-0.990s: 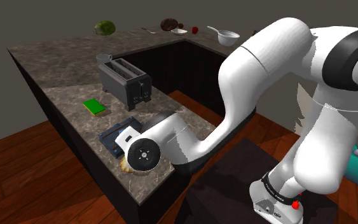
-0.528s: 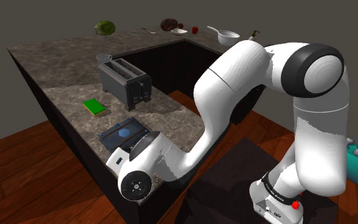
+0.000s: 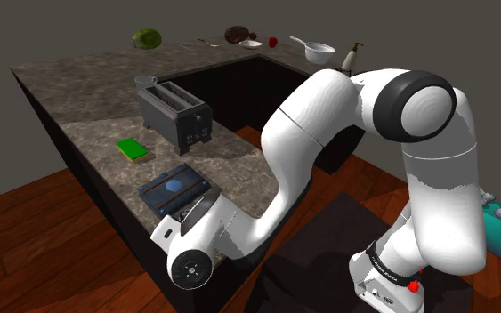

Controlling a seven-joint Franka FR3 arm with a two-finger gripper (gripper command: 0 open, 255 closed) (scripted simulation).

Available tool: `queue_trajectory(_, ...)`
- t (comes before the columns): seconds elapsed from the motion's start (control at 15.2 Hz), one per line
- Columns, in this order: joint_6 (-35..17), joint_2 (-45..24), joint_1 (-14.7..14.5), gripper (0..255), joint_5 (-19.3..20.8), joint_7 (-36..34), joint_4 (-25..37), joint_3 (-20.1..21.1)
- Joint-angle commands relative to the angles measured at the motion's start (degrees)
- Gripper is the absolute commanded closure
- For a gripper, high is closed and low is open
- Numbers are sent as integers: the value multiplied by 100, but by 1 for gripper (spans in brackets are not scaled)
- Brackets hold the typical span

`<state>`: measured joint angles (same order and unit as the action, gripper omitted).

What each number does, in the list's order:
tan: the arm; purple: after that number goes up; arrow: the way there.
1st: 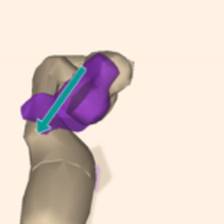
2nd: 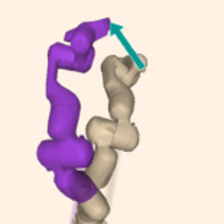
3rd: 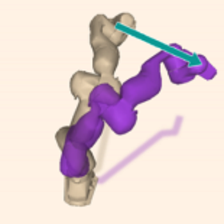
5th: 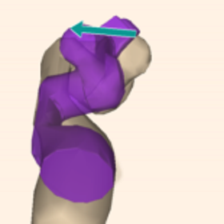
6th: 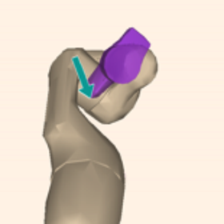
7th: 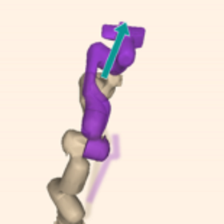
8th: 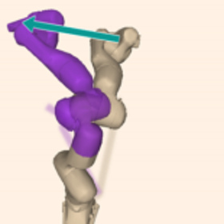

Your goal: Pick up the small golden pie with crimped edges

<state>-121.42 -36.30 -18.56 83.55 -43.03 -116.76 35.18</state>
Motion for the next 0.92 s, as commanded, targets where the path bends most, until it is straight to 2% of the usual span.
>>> queue_trajectory(0.0,4,-22,-9,255,9,-11,10,-9)
queue_trajectory(0.53,4,-16,0,255,13,-16,-1,-3)
queue_trajectory(0.86,14,324,132,255,-261,229,-113,158)
